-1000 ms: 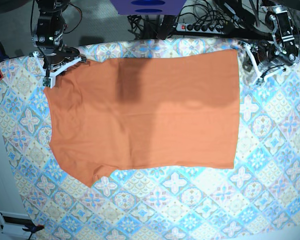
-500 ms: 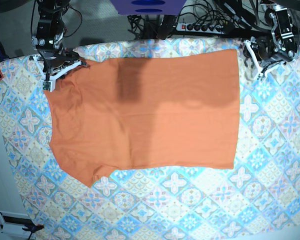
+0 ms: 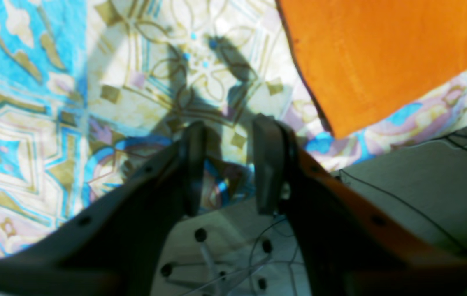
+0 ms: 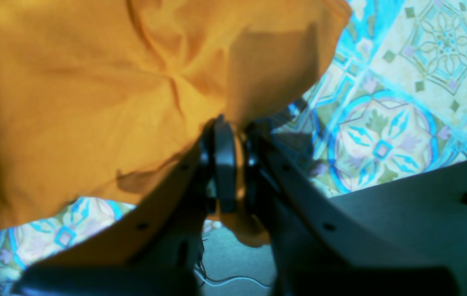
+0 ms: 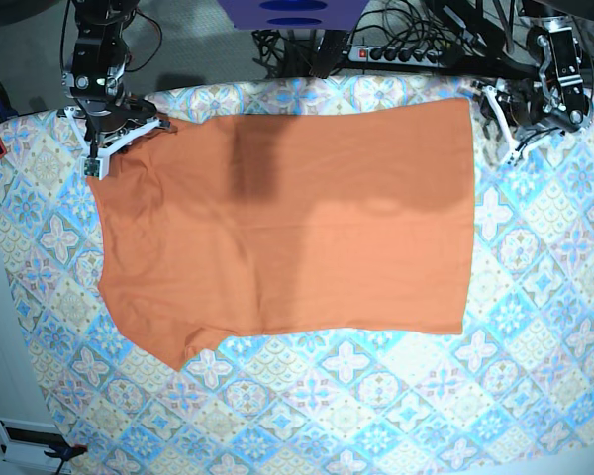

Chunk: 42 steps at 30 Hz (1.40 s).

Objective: Fold the T-shirt properly
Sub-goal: 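Drag the shirt with both grippers toward the robot base, then open the left gripper and release the hem corner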

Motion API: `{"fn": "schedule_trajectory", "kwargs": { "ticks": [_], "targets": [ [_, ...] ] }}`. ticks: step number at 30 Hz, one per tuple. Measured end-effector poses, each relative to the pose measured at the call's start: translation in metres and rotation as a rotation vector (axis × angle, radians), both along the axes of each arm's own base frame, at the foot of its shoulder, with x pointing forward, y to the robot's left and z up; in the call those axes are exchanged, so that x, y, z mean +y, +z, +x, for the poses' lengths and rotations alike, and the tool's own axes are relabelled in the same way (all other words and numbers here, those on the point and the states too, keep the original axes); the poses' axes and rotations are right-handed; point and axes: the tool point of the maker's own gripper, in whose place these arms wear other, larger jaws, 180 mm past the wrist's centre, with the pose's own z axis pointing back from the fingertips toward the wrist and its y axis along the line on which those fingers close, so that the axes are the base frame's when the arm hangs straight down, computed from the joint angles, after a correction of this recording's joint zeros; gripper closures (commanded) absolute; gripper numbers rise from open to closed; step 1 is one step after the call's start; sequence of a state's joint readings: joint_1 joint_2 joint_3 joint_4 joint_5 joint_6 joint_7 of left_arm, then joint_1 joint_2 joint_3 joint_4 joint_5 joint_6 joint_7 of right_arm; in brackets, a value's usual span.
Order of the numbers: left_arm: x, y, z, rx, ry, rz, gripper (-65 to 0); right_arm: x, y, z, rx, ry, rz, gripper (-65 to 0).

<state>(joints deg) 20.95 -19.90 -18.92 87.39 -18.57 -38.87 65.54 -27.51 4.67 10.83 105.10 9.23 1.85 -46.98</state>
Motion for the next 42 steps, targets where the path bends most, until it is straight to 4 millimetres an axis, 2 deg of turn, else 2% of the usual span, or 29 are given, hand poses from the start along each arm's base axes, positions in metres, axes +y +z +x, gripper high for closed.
{"fn": "schedule_trajectory", "kwargs": {
  "ticks": [2,4,5,8,10,13,17,20,23,25,31,34,38,40,42],
  "targets": [
    [-0.016,0.005,0.008,-0.053,0.013,-0.080,-19.6,0.000,0.000,0.000,0.000,0.000,-0.001,0.0],
    [-0.036,0.008,0.005,-0.072,0.014,-0.153,-19.6,0.000,0.000,0.000,0.000,0.000,0.001,0.0],
    [-0.039,0.010,0.005,-0.081,0.032,-0.173,-19.6,0.001,0.000,0.000,-0.001,0.001,0.004,0.0],
    [-0.016,0.012,-0.005,-0.065,0.074,-0.122,-19.6,-0.002,-0.001,0.000,0.002,-0.002,-0.004,0.0],
    [-0.008,0.015,-0.001,-0.071,0.074,-0.097,-20.0,-0.001,-0.006,-0.003,0.015,-0.006,0.003,0.0],
    [-0.016,0.017,0.004,-0.098,0.074,-0.133,-20.3,0.003,-0.015,-0.008,0.041,-0.001,0.020,0.0],
    [-0.009,0.009,-0.020,0.030,0.055,-0.079,-20.4,-0.003,-0.018,-0.012,0.054,-0.016,0.009,0.0],
    [-0.007,0.011,-0.014,0.018,0.052,-0.074,-20.4,-0.001,-0.018,-0.011,0.053,-0.012,0.013,0.0],
    [-0.020,0.009,-0.010,0.021,0.010,-0.095,-20.4,0.005,-0.018,-0.009,0.052,0.006,0.018,0.0],
    [-0.029,0.008,-0.010,0.018,-0.003,-0.121,-20.4,0.008,-0.019,-0.008,0.053,0.014,0.023,0.0],
    [-0.031,0.007,-0.013,0.022,-0.005,-0.129,-20.3,0.008,-0.019,-0.008,0.053,0.014,0.023,0.0],
    [-0.037,0.008,-0.020,0.027,0.010,-0.173,-20.3,0.008,-0.019,-0.008,0.053,0.013,0.022,0.0],
    [-0.029,0.016,-0.026,0.033,0.013,-0.203,-20.3,0.005,-0.019,-0.009,0.057,0.018,0.002,0.0],
    [-0.028,0.022,-0.021,0.014,0.024,-0.236,-20.3,-0.003,-0.018,-0.011,0.076,0.036,-0.066,0.0],
    [-0.029,0.030,-0.015,-0.011,0.031,-0.279,-20.3,-0.003,-0.019,-0.011,0.091,0.068,-0.114,0.0]
  ]
}}
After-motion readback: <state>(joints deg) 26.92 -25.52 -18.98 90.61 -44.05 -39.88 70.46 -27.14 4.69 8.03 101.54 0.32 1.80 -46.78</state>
